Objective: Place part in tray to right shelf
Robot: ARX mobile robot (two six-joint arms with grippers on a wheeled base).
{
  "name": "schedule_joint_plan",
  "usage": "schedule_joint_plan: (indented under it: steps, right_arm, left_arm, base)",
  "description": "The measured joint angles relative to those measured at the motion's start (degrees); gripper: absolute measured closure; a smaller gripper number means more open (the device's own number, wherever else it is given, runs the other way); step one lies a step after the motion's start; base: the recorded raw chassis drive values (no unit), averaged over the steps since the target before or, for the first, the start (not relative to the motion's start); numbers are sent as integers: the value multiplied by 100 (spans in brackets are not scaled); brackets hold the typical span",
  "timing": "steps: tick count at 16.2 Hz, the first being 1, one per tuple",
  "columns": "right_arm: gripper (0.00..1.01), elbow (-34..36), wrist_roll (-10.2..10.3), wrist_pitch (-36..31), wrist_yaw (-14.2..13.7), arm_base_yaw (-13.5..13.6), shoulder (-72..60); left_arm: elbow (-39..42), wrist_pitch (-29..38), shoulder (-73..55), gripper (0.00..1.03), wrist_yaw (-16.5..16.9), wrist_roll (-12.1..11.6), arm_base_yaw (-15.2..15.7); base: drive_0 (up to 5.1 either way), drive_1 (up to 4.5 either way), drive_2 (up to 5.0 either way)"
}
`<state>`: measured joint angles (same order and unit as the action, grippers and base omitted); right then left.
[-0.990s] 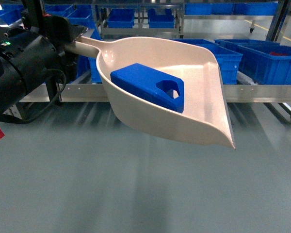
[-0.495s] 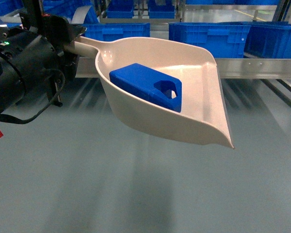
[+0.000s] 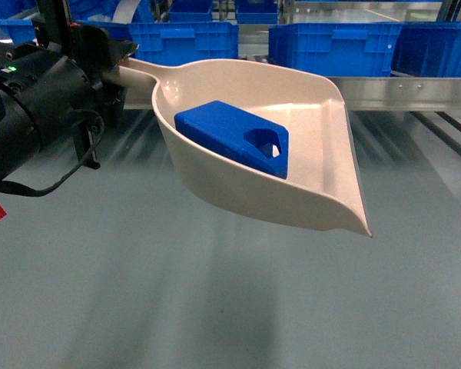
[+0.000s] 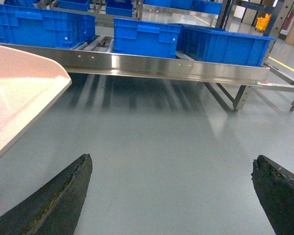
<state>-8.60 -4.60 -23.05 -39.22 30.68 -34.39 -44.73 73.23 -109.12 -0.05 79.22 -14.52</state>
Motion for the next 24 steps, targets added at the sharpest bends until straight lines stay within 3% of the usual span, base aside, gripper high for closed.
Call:
schedule_joint_plan:
  steps: [8, 24]
  right_arm:
    - [3, 0, 0, -9, 0, 0, 0]
    - [3, 0, 0, -11, 0, 0, 0]
  left_arm:
    - [2, 2, 2, 89, 2, -2, 0]
    - [2, 15, 2, 89, 39, 9, -48]
  base:
    - [0, 0, 0]
    - [47, 367, -407]
